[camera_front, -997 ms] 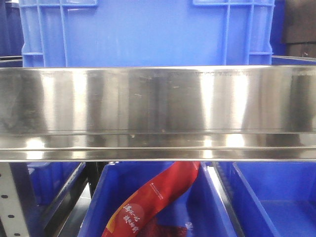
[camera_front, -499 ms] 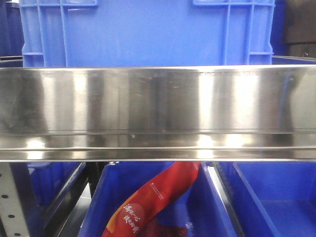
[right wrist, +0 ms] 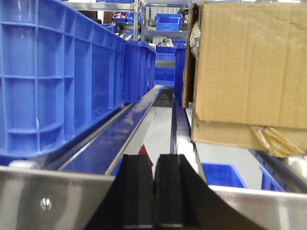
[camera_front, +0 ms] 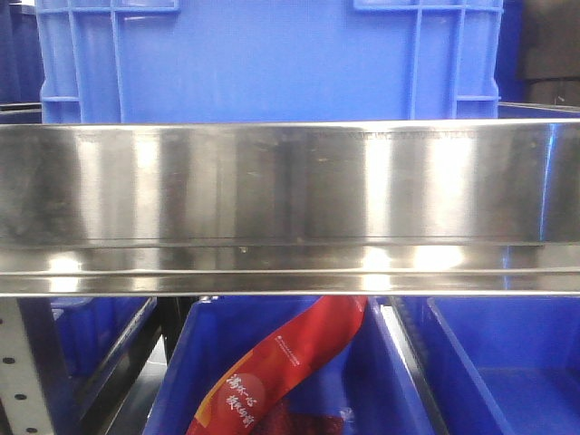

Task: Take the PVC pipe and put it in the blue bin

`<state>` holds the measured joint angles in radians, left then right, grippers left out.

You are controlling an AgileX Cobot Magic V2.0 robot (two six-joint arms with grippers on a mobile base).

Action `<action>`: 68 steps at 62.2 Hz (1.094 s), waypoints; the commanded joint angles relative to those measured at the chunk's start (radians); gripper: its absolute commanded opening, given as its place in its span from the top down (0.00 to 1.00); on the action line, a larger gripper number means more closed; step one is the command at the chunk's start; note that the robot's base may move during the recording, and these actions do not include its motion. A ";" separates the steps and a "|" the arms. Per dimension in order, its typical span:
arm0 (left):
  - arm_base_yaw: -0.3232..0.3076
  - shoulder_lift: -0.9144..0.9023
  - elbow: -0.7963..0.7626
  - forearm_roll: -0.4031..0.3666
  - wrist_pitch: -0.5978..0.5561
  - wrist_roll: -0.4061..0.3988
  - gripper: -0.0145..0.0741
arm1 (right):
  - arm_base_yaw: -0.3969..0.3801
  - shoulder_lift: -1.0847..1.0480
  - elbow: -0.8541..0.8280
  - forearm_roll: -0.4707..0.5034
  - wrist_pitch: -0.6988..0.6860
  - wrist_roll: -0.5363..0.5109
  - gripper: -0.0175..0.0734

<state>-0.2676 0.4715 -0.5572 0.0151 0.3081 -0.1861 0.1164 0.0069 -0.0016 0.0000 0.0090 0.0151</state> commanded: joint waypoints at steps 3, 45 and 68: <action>0.007 -0.007 -0.001 -0.006 -0.011 -0.001 0.96 | -0.027 -0.007 0.002 0.018 -0.064 -0.007 0.99; 0.007 -0.007 -0.001 -0.006 -0.011 -0.001 0.96 | -0.062 -0.007 0.002 0.022 -0.019 -0.007 0.99; 0.007 -0.007 -0.001 -0.006 -0.011 -0.001 0.96 | -0.062 -0.007 0.002 0.022 -0.019 -0.007 0.99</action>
<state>-0.2676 0.4715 -0.5572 0.0151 0.3081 -0.1861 0.0604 0.0044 0.0000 0.0195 0.0000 0.0143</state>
